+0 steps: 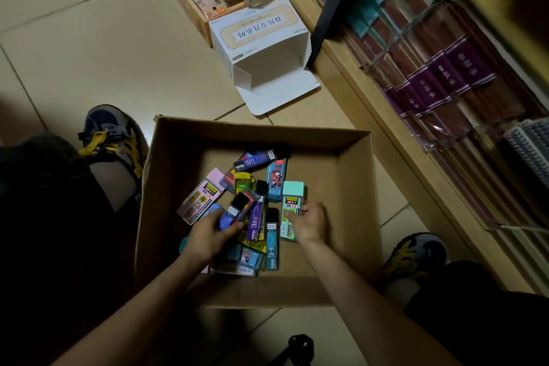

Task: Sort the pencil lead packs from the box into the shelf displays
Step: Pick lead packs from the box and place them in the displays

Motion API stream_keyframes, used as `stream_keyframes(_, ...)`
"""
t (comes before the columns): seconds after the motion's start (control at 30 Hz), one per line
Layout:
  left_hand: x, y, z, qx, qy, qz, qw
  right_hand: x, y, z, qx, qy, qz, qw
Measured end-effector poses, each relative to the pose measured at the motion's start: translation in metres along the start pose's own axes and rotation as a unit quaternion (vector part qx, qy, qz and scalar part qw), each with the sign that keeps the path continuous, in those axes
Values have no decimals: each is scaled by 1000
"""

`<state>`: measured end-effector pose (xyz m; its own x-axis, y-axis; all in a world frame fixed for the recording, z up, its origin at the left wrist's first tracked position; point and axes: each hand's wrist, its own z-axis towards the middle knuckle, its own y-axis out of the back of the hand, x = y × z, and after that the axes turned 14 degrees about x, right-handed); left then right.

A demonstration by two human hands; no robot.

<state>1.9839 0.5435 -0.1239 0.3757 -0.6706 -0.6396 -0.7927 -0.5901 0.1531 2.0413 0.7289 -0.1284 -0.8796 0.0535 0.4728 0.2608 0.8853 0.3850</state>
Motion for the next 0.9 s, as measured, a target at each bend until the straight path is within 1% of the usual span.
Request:
stream_keyframes(0.07, -3, 0, -3, 25, -10, -122, 992, 0, -1, -9, 33, -9, 102, 994)
stream_keyframes(0.13, -7, -4, -5, 47, -21, -213, 976, -1, -3, -18, 56, 0, 174, 983)
stream_keyframes(0.2, -11, -10, -6, 24, -36, -240, 970, -1, -7, -27, 80, 19, 214, 973)
stream_keyframes(0.27, -15, -15, -4, -35, -40, -245, 968, 0, -12, -35, 111, 23, 229, 967)
stream_keyframes(0.33, -16, -16, -2, -89, -25, -237, 967, 3, -20, -39, 131, 20, 235, 963)
stream_keyframes(0.4, -14, -13, 1, -105, -16, -219, 970, 6, -30, -39, 128, 14, 236, 963)
stream_keyframes(0.5, -10, -10, 5, -119, -6, -198, 973, 9, -47, -35, 96, 2, 216, 972)
stream_keyframes(0.53, -10, -10, 5, -117, -7, -201, 972, 9, -52, -33, 74, 7, 180, 981)
stream_keyframes(0.6, -12, -12, 9, -105, -2, -208, 973, 10, -59, -32, 26, 28, 75, 996)
stream_keyframes(0.63, -12, -13, 11, -96, 5, -214, 972, 11, -62, -33, 7, 42, 36, 998)
stream_keyframes(0.67, -13, -14, 13, -85, 13, -217, 972, 13, -64, -34, -2, 55, 20, 998)
stream_keyframes(0.77, -12, -16, 17, -66, 25, -227, 971, 19, -71, -34, 13, 68, 31, 997)
stream_keyframes(0.9, -8, -14, 17, -65, 4, -279, 958, 25, -75, -33, 50, 33, 128, 990)
